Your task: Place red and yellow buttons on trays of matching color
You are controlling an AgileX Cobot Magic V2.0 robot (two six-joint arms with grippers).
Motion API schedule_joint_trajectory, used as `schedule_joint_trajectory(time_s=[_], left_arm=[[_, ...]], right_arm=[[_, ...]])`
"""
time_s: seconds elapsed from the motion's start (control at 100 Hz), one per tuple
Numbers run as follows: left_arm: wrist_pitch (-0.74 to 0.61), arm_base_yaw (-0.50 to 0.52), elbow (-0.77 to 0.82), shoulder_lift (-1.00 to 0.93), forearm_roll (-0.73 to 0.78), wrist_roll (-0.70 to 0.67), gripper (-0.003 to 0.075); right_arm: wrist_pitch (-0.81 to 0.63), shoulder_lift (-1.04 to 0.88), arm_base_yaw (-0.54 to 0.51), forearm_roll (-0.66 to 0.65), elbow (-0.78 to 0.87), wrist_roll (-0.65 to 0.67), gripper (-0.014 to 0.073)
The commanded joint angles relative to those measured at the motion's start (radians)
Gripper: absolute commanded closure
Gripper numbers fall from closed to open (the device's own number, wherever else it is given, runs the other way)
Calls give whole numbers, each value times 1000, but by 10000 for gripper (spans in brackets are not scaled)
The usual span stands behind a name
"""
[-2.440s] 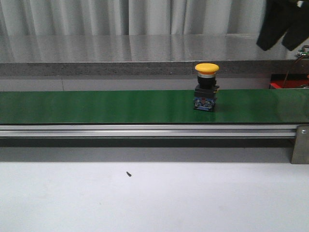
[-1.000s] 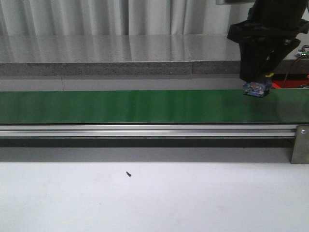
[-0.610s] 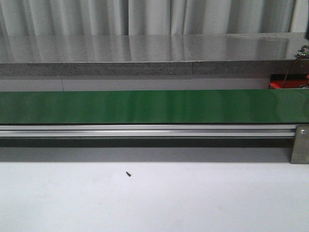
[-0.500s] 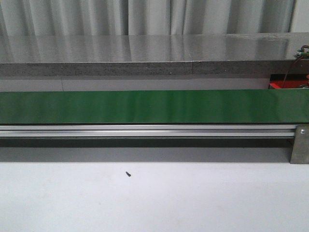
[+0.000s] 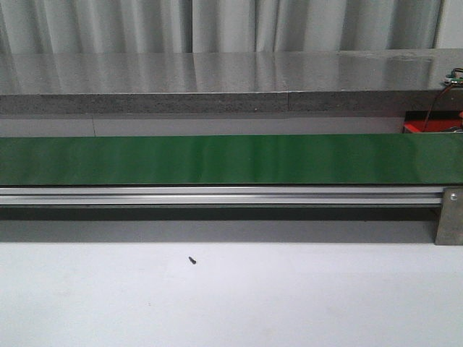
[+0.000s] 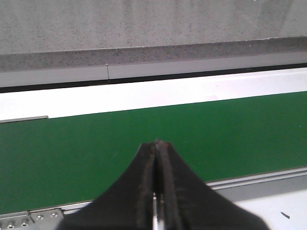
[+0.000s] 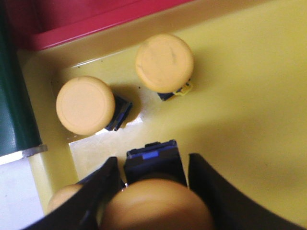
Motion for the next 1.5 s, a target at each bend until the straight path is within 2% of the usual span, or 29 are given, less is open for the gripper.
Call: schedule_joint_trajectory(time_s=[0.0, 0.55, 0.65, 0.77, 0.87, 1.03, 1.18, 1.31, 1.49], left_arm=[[-55, -8, -28, -6, -28, 0, 740], [-55, -8, -28, -6, -28, 0, 740], [-55, -8, -28, -6, -28, 0, 740], [-55, -8, -28, -6, -28, 0, 740], [-55, -8, -28, -6, -28, 0, 740], [-55, -8, -28, -6, -28, 0, 740], [-55, -8, -28, -6, -28, 0, 740], [-55, -8, -28, -6, -28, 0, 740], [-55, -8, -28, -6, -28, 0, 740]], right_arm=[[-87, -3, -6, 16, -16, -8, 421], [-112, 193, -6, 19, -16, -7, 414], [-117, 195, -6, 19, -16, -6, 350], [-116, 194, -6, 19, -17, 1, 190], [-104, 191, -6, 19, -19, 23, 105], [-77, 143, -6, 29, -20, 29, 94], [-76, 23, 0, 64, -20, 29, 94], [-80, -93, 59, 70, -20, 26, 94], [-85, -244, 255, 61, -19, -9, 95]])
